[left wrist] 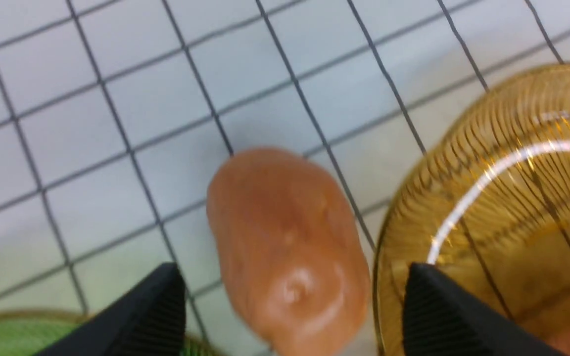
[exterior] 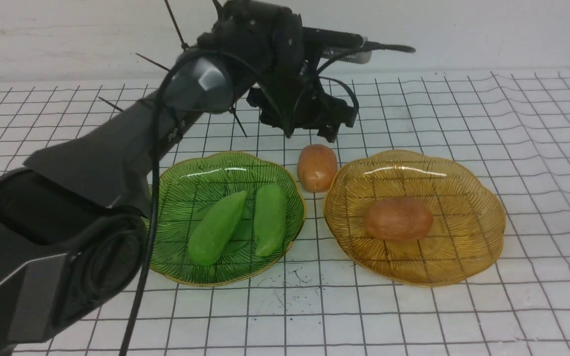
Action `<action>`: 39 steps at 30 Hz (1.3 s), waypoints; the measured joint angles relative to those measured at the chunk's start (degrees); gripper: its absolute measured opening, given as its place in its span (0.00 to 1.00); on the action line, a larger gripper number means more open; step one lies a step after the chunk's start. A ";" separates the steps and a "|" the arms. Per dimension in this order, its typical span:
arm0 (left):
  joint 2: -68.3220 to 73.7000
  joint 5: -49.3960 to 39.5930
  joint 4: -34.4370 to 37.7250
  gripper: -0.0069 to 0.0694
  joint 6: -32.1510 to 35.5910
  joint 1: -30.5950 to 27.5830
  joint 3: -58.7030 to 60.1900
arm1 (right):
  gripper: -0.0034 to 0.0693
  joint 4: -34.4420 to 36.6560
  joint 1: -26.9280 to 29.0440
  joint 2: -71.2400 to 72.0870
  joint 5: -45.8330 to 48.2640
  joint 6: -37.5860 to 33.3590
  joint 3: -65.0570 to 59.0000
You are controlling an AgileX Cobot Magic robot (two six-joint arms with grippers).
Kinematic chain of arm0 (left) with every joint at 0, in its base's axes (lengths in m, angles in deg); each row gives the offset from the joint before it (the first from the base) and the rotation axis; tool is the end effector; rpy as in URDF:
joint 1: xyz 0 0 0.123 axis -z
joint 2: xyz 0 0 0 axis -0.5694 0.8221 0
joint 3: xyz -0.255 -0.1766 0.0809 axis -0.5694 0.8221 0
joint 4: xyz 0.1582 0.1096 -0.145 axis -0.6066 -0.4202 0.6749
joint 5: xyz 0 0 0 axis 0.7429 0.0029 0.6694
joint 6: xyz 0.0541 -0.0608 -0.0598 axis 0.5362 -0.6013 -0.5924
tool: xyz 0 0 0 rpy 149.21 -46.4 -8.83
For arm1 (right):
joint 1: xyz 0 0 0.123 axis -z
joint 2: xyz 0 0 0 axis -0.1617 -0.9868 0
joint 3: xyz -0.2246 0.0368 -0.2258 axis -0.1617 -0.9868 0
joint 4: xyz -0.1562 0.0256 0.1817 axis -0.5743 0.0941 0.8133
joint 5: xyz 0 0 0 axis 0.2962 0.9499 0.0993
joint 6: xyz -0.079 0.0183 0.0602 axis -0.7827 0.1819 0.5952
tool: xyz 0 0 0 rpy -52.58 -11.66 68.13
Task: Put different types of vegetables on the plate.
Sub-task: 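Pick up the potato beside the plates and place it on a plate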
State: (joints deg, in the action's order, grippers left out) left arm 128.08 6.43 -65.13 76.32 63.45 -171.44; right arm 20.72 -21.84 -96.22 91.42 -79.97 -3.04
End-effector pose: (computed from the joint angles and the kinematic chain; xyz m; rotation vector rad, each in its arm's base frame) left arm 0.4850 -0.2659 0.2617 0.5035 2.4883 -0.2418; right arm 0.0673 0.0337 0.4283 -0.2293 2.3894 0.3674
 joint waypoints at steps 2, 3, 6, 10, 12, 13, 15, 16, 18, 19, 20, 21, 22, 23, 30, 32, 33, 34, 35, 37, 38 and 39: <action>2.08 2.68 -0.83 0.81 -0.13 0.00 -0.06 | 0.03 -0.42 0.00 0.00 0.00 -0.02 -0.13; 2.88 3.88 -1.31 0.81 -0.18 0.00 -0.06 | 0.03 -0.92 0.00 0.00 0.00 -0.07 -0.13; 4.65 5.39 -2.00 0.81 -0.57 0.00 -0.06 | 0.03 -1.99 0.00 0.00 0.00 -0.19 -0.13; 6.26 6.66 -1.97 0.81 -2.21 0.00 -0.33 | 0.03 -3.25 0.00 0.00 0.00 -0.19 -0.13; 6.59 6.66 -2.46 0.81 -3.09 0.04 -0.41 | 0.03 -3.36 0.00 0.00 0.00 -0.19 -0.13; 6.60 6.66 -2.47 0.81 -3.06 0.04 -0.41 | 0.03 -3.36 0.00 0.00 0.00 -0.19 -0.13; 6.91 6.23 -2.46 0.81 -3.49 0.04 -0.41 | 0.03 -3.43 0.00 0.00 0.00 -0.20 -0.13; 7.04 6.09 -2.24 0.81 -3.56 0.04 -0.46 | 0.03 -3.43 0.00 0.00 0.00 -0.20 -0.13; 7.24 5.67 -1.38 0.81 -3.56 0.04 -0.46 | 0.03 -3.43 0.00 0.00 0.00 -0.20 -0.13; 7.35 5.52 -0.74 0.81 -3.56 0.04 -0.46 | 0.03 -3.43 0.00 0.00 0.00 -0.20 -0.13; 7.42 5.44 0.00 0.79 -3.56 0.04 -0.46 | 0.03 -3.43 0.00 0.00 0.00 -0.20 -0.13; 7.42 5.08 0.86 0.76 -3.51 0.04 -0.53 | 0.03 -3.43 0.00 0.00 0.00 -0.20 -0.13; 7.42 4.79 1.26 0.73 -3.45 0.04 -0.53 | 0.03 -3.43 0.00 0.00 0.00 -0.20 -0.13; 7.42 4.68 1.39 0.72 -3.44 0.04 -0.60 | 0.03 -3.37 0.00 0.00 0.00 -0.20 -0.13; 6.43 -2.93 0.00 0.72 -2.03 0.04 -4.74 | 0.03 -2.73 0.00 0.00 0.00 -0.14 -0.13; 4.74 -5.35 0.00 0.72 -0.57 0.04 -7.02 | 0.03 -2.47 0.00 0.00 0.00 -0.14 -0.13; 4.16 -6.32 0.73 0.72 -0.31 0.04 -7.66 | 0.03 -2.38 0.00 0.00 0.00 -0.14 -0.13; 3.17 -7.63 1.78 0.72 0.07 0.04 -8.57 | 0.03 -2.37 0.00 0.00 0.00 -0.14 -0.13; 2.22 -8.91 2.96 0.72 0.60 0.04 -9.22 | 0.03 -2.37 0.00 0.00 0.00 -0.14 -0.13; 1.05 -11.97 6.01 0.72 2.79 0.22 -9.85 | 0.03 -2.32 0.00 0.00 0.00 -0.10 -0.13; 0.73 -13.67 8.28 0.72 4.92 0.59 -10.07 | 0.03 -2.10 0.00 0.00 0.00 -0.10 -0.13; 0.73 -13.85 8.96 0.72 5.86 0.67 -10.07 | 0.03 -2.10 0.00 0.00 0.00 -0.10 -0.13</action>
State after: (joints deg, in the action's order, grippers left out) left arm 128.81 -7.42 -56.16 82.18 64.12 -181.51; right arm 18.62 -21.84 -96.22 91.42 -80.07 -3.17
